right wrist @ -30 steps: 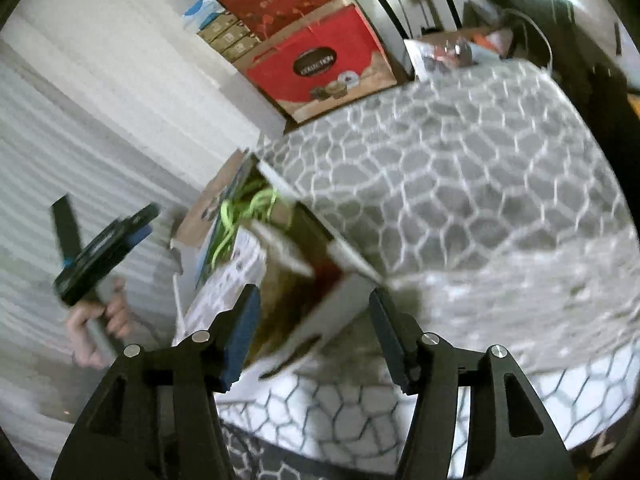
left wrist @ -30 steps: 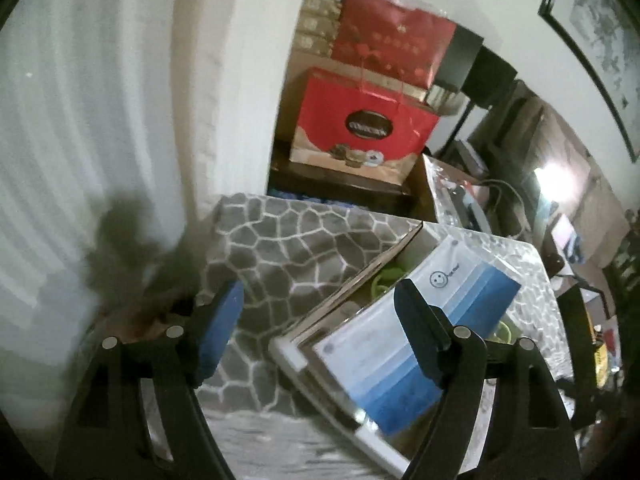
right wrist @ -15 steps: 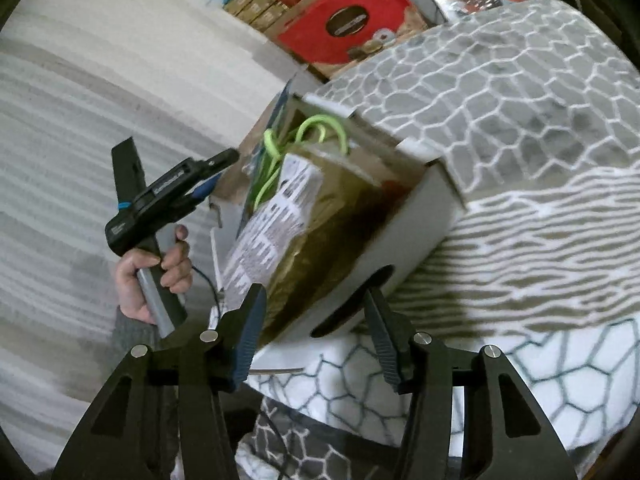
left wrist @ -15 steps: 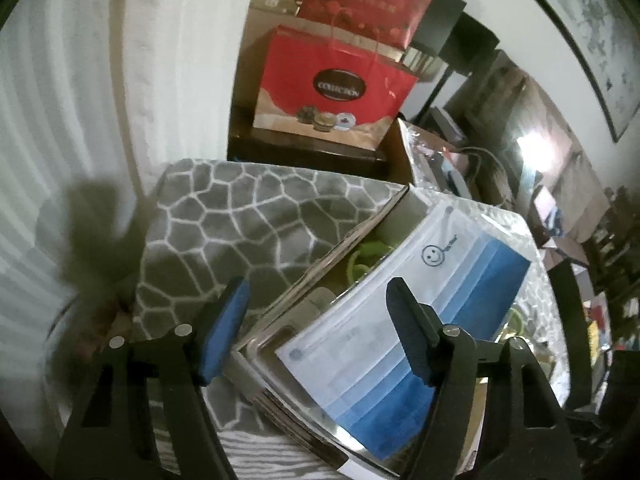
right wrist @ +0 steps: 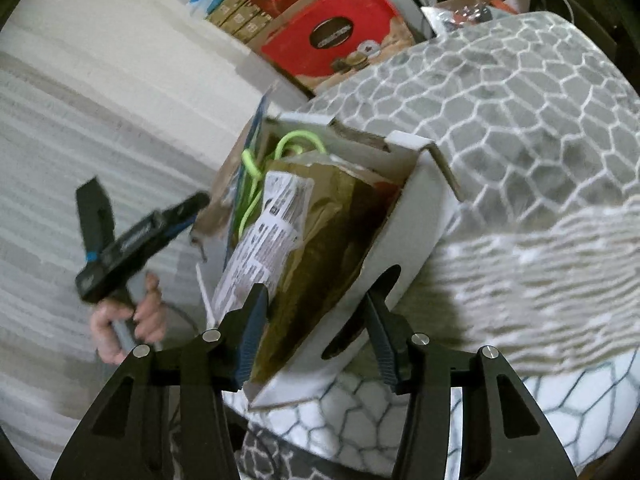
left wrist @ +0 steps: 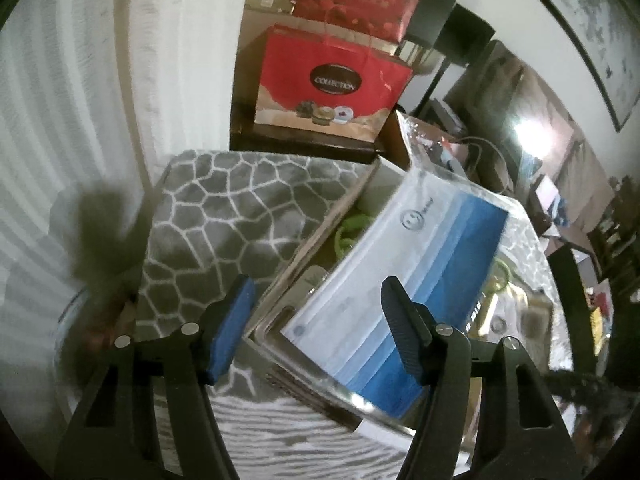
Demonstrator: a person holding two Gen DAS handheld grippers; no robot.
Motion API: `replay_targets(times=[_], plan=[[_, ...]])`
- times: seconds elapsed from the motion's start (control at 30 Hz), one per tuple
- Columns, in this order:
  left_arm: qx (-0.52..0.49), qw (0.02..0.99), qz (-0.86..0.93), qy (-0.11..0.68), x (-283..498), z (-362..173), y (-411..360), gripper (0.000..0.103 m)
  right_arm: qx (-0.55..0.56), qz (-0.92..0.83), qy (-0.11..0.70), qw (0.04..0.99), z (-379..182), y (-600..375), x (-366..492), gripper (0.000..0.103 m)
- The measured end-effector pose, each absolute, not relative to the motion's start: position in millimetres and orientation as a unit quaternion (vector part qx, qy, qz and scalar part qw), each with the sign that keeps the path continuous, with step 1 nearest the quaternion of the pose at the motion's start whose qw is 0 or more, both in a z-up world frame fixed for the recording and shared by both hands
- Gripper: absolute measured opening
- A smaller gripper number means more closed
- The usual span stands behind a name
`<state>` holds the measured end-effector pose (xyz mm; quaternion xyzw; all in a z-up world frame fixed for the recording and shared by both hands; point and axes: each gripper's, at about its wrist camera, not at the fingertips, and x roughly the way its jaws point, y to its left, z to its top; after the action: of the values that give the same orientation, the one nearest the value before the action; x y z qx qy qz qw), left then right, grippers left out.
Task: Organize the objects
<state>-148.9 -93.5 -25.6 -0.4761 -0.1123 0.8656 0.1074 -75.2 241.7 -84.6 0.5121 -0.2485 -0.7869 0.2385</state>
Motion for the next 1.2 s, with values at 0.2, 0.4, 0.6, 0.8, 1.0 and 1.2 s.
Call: replay_targets(times=[0.2, 0.4, 0.6, 0.8, 1.0, 1.2], plan=[[-0.483, 0.135, 0.851, -0.156, -131.0, -24.7, -89.7, 0.061, 0.505, -0.797, -0.257, 0.21, -85.3, 258.9, -106.1, 0.049], [-0.485, 0.14, 0.848, -0.164, -109.4, -22.2, -72.4, 0.061, 0.51, -0.806, -0.225, 0.199, -82.1, 261.2, -130.6, 0.047], [-0.493, 0.128, 0.844, -0.166, -90.7, -17.9, -59.8, 0.06, 0.521, -0.806, -0.201, 0.196, -84.4, 266.8, -142.2, 0.047], [-0.497, 0.13, 0.844, -0.153, -77.7, -16.8, -49.4, 0.06, 0.528, -0.805, -0.191, 0.194, -85.2, 273.7, -147.6, 0.047], [-0.495, 0.126, 0.849, -0.137, -75.6, -18.0, -44.4, 0.06, 0.526, -0.81, -0.176, 0.191, -83.4, 272.3, -141.5, 0.047], [-0.481, 0.117, 0.86, -0.126, -75.7, -12.9, -47.9, 0.06, 0.513, -0.826, -0.157, 0.171, -70.8, 273.9, -131.9, 0.047]])
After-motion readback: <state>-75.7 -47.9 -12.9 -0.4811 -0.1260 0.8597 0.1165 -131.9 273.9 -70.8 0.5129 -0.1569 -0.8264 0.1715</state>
